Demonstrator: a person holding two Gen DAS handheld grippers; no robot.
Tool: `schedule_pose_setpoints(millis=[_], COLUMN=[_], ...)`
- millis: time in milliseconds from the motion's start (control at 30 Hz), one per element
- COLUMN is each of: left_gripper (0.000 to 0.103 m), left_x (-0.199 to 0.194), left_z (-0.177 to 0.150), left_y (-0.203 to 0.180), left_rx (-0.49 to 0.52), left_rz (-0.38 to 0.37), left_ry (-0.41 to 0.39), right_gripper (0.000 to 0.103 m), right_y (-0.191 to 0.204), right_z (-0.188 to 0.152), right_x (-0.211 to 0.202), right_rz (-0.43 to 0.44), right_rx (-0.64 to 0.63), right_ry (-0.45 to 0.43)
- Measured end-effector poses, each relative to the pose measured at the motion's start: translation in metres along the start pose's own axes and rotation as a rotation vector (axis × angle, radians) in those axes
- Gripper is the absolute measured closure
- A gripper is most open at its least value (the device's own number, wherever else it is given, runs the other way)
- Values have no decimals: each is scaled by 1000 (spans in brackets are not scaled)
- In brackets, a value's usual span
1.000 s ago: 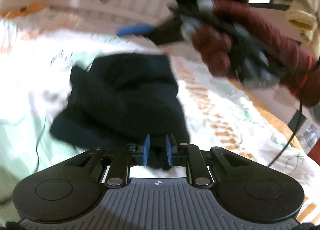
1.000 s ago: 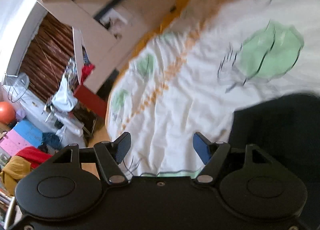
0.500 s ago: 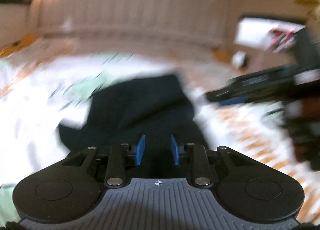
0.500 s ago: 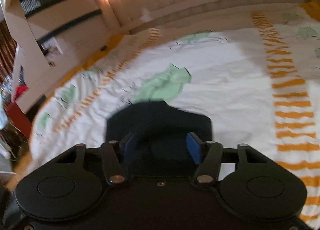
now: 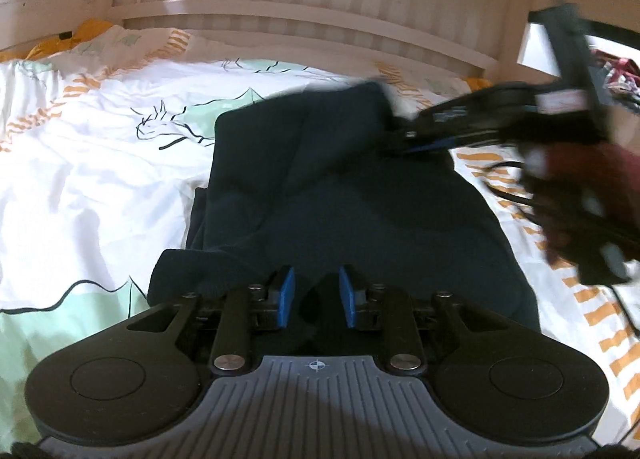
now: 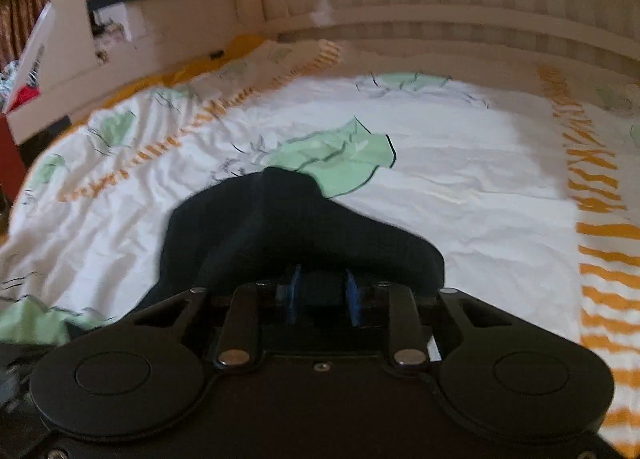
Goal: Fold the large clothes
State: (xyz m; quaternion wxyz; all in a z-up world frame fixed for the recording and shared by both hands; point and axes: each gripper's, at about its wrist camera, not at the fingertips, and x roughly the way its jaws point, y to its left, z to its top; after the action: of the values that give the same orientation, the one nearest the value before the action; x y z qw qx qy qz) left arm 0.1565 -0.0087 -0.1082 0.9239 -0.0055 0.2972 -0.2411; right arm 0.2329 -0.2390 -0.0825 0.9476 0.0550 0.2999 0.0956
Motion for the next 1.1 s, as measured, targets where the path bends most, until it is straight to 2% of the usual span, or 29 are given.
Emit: schedule_pose_setpoints(millis=[267, 400, 533, 633, 700, 767, 800, 833, 867, 900, 933, 1000, 1100], left_gripper=[79, 79, 79, 78, 77, 74, 70, 60, 52, 29, 9, 0, 0], left_x=[1, -1, -3, -5, -6, -8, -9, -11, -15, -19, -25, -34, -49], left_z=[-5, -7, -8, -6, -5, -3, -2, 0, 1, 3, 6, 10, 16], left_y=[5, 3, 3, 6, 6, 4, 2, 0, -1, -2, -3, -4, -9], left_rx=[-19, -10, -22, -36, -34, -16, -4, 5, 10, 11, 12, 19, 32], left_rz=[-1, 3, -1, -14, -15, -5, 2, 7, 9, 15, 24, 25, 70], left_ry=[-16, -20, -23, -28, -30, -32, -32, -36, -43, -57, -77, -96, -105], right_gripper=[78, 88, 87, 73, 55, 43, 34, 28, 16, 8, 6, 5, 0], right_y=[-2, -3, -7, -11, -13, -7, -3, 3, 7, 12, 15, 18, 18], right_z=[14, 7, 6, 5, 2, -1, -1, -3, -4, -6, -9, -12, -16], right_x=[65, 73, 70, 60, 47, 34, 29, 23, 18, 11, 3, -13, -38], right_rz=[-16, -41, -29, 25, 60, 63, 62, 61, 58, 52, 44, 27, -14], right_rx=[51, 30, 46, 57, 63, 36, 17, -7, -25, -40, -47, -44, -20], right_ry=[123, 133, 114, 64, 18, -5, -8, -12, -18, -27, -38, -64, -101])
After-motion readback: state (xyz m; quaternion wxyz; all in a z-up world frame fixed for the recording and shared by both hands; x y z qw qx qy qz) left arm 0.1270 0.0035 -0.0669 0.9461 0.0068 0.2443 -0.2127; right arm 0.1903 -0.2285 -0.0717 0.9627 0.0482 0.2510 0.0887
